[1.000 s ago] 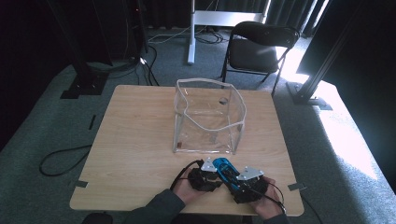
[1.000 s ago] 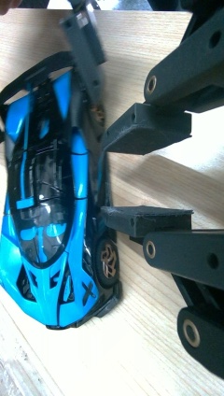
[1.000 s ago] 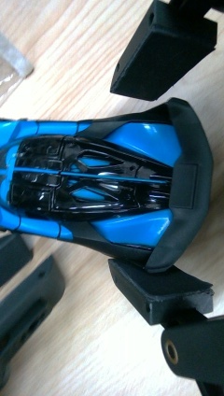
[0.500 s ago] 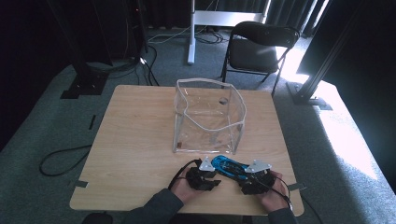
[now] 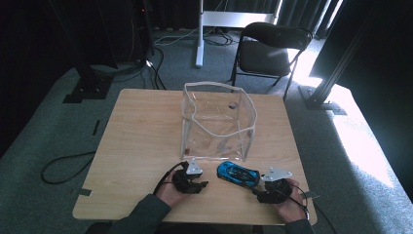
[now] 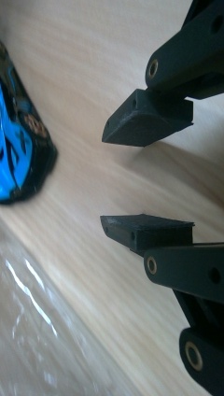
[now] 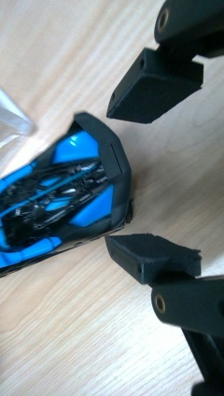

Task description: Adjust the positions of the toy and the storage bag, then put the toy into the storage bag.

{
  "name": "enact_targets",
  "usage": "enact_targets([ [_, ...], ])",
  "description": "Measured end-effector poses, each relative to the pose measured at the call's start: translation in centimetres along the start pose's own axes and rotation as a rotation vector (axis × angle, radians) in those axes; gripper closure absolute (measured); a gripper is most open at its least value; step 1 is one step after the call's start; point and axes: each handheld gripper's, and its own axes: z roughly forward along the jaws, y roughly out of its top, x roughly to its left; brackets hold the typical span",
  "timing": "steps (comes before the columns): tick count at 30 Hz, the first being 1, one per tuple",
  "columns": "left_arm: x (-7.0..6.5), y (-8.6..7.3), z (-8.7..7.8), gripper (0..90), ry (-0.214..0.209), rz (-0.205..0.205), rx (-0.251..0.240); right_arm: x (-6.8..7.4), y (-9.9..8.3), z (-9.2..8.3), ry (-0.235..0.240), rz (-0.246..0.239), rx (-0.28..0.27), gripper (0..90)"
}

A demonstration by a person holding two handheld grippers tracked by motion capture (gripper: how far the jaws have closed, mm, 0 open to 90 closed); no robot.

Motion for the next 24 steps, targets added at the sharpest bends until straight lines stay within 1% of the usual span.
enact_targets([
  [1,0.3,-0.2,-0.1,53.9,0.005,-0.002,-0.003,0.0,0.1,-0.1,0.001,-0.006,-0.012,30.6],
  [3,0.7,-0.5,-0.3,53.5,0.007,-0.023,-0.021,-0.1,0.3,-0.1,0.012,-0.015,-0.031,28.5],
  [6,1.2,-1.0,-0.6,53.0,0.014,-0.033,-0.033,-0.2,0.6,0.1,0.034,-0.020,-0.049,28.0],
  [8,1.5,-1.3,-0.7,52.3,0.016,-0.037,-0.050,-0.3,0.7,0.3,0.034,-0.018,-0.069,26.4],
  [10,1.7,-1.7,-0.8,51.6,0.009,-0.048,-0.072,-0.6,0.9,0.4,0.049,-0.013,-0.090,22.9],
  [12,1.9,-1.9,-0.9,51.4,-0.001,-0.063,-0.086,-0.7,1.0,0.5,0.061,-0.015,-0.099,21.1],
  [14,2.1,-2.0,-1.0,51.0,-0.008,-0.075,-0.089,-0.7,1.1,0.6,0.058,-0.022,-0.097,19.7],
  [15,2.1,-2.0,-1.0,50.9,-0.011,-0.080,-0.092,-0.7,1.2,0.7,0.064,-0.026,-0.097,18.7],
  [18,2.2,-2.0,-1.0,50.7,-0.016,-0.084,-0.093,-0.8,1.2,0.8,0.067,-0.042,-0.112,17.0],
  [22,2.4,-2.1,-1.0,50.6,-0.029,-0.102,-0.097,-1.4,1.3,1.3,0.114,-0.045,-0.142,15.1],
  [23,2.4,-2.1,-1.0,50.6,-0.029,-0.102,-0.097,-1.4,1.3,1.3,0.114,-0.045,-0.142,15.1],
  [24,2.4,-2.1,-1.0,50.6,-0.033,-0.108,-0.099,-1.7,1.4,1.5,0.125,-0.044,-0.144,15.1],
])
